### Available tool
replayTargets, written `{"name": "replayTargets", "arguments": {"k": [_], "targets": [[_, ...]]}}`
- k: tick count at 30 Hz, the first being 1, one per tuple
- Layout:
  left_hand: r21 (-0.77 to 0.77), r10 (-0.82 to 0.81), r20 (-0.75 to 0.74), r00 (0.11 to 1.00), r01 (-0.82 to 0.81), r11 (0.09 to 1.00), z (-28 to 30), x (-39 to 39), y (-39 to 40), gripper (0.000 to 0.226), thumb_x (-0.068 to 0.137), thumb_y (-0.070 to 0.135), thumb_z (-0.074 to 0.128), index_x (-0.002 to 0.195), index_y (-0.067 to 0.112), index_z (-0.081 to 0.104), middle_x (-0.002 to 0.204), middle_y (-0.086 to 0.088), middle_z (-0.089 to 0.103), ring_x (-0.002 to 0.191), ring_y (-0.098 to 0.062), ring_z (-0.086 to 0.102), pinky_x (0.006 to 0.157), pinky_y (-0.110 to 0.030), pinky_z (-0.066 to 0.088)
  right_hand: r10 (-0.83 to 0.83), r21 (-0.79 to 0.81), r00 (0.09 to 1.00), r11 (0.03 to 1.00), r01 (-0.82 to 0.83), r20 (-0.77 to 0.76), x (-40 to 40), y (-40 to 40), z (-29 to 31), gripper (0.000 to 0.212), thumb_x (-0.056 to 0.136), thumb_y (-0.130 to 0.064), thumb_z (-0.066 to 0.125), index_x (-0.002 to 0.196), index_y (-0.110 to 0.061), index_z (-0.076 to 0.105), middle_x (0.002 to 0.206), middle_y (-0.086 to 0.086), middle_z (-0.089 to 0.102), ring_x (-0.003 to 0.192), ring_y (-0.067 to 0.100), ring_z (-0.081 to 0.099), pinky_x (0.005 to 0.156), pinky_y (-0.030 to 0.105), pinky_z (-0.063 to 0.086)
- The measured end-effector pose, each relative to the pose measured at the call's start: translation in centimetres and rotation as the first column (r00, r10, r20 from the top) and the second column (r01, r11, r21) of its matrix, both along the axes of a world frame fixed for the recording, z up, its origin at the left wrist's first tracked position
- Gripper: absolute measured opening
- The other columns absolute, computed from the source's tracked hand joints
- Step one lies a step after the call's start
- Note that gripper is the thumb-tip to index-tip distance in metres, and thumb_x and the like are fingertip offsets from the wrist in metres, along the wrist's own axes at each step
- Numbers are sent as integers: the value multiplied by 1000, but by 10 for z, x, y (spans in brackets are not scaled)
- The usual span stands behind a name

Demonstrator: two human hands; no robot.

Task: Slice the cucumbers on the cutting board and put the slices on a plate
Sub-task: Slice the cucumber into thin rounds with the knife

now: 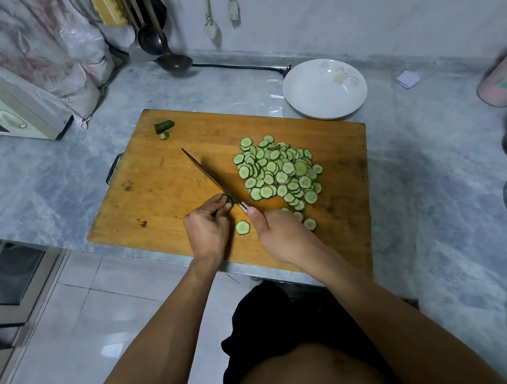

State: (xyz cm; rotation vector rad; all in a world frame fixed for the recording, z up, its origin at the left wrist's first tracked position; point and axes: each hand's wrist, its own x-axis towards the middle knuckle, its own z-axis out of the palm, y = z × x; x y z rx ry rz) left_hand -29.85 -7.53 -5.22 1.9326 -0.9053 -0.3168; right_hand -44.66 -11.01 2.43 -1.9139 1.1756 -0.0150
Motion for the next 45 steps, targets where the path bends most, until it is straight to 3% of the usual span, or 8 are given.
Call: {"name": "replayTargets", "arguments": {"k": [6,15,20,27,32,37,41,45], "targets": [[20,-39,40,998,39,999,-4,-1,3,19,82,-6,68,99,-1,74,107,-12,72,95,-8,63,86,2,38,-93,95,994,992,88,58,-18,-10,1,67,106,-51,21,69,-8,55,61,10,54,53,26,51,61,41,49],[-3,-37,82,996,37,999,-2,-10,-1,16,79,-6,70,93,0,76,99,-10,73,87,-9,63,83,1,40,-88,53,991,995,83,102,-40,-7,7,60,106,-49,25,73,-10,56,63,4,56,53,17,50,57,30,39],[27,-63,84,995,61,998,-7,-5,-1,24,79,-9,66,98,2,76,104,-7,73,91,-11,68,89,-14,49,-47,35,992,998,43,118,-40,3,14,68,106,-49,26,87,6,63,81,24,64,75,34,61,74,45,48],[35,-44,70,997,41,999,-4,-6,0,24,78,-9,65,95,2,76,103,-9,74,96,-12,69,93,-26,52,14,-20,997,1000,-12,75,-41,11,14,59,106,-49,26,69,-10,50,66,6,52,63,22,51,63,38,38],[33,-51,36,998,50,998,-5,-7,0,29,77,-14,60,97,0,76,105,-8,73,89,6,64,89,-10,48,48,-30,998,998,-47,50,-37,13,18,57,108,-45,23,64,-14,44,63,3,49,60,16,46,62,35,33],[37,-48,39,998,46,998,-8,-7,-1,31,76,-13,59,98,1,75,106,-10,73,90,-5,67,91,-25,53,-6,45,998,999,3,63,-23,4,13,66,108,-46,20,63,-8,50,66,16,58,63,30,56,65,39,45],[37,-39,47,998,38,999,-4,-7,0,29,77,-15,60,97,-1,75,105,-10,73,86,6,61,87,-6,46,14,-5,1000,1000,-14,21,-14,5,3,62,109,-43,20,64,-12,49,65,4,51,73,27,52,65,34,33],[50,-42,53,998,40,998,-3,-8,-1,25,79,-12,63,98,0,75,105,-10,73,94,-7,66,90,-4,43,-23,0,999,1000,23,26,-18,0,0,62,108,-47,20,63,-14,49,63,2,51,64,21,51,60,34,33]]}}
